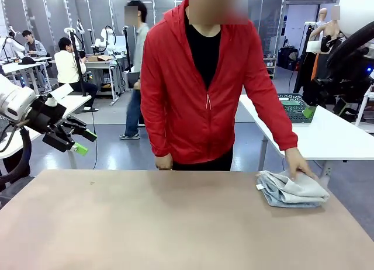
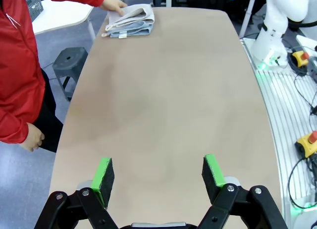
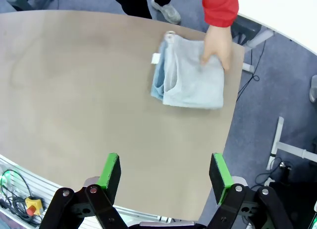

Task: Fold the towels and place them in the basket.
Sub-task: Stack the folded Towel with hook on the right side of the table.

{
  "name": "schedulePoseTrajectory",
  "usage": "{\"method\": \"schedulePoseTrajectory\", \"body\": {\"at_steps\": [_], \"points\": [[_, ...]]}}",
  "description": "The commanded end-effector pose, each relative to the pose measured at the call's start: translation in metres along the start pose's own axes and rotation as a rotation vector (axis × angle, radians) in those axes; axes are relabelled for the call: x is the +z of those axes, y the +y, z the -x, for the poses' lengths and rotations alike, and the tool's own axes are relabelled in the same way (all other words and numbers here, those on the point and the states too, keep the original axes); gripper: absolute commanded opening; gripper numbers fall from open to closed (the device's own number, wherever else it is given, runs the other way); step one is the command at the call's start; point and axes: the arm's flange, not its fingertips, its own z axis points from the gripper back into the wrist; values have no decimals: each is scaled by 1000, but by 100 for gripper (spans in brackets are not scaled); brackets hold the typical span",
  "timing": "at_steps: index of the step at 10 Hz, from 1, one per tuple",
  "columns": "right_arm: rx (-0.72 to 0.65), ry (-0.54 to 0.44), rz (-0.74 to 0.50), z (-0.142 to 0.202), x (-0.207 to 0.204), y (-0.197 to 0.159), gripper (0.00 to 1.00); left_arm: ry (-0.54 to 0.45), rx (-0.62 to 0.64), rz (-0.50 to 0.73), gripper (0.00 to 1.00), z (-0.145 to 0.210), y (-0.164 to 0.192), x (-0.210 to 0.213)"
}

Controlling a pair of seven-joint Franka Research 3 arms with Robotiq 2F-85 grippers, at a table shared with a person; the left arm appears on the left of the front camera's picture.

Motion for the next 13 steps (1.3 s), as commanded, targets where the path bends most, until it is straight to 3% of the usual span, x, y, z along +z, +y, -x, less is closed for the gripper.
{"method": "schedulePoseTrajectory", "body": {"at_steps": [1, 13], "points": [[-10, 5, -1, -2, 1, 1, 90, 10, 2, 2, 90, -2, 0, 1], [-10, 5, -1, -2, 1, 1, 90, 10, 2, 2, 90, -2, 0, 1]]}}
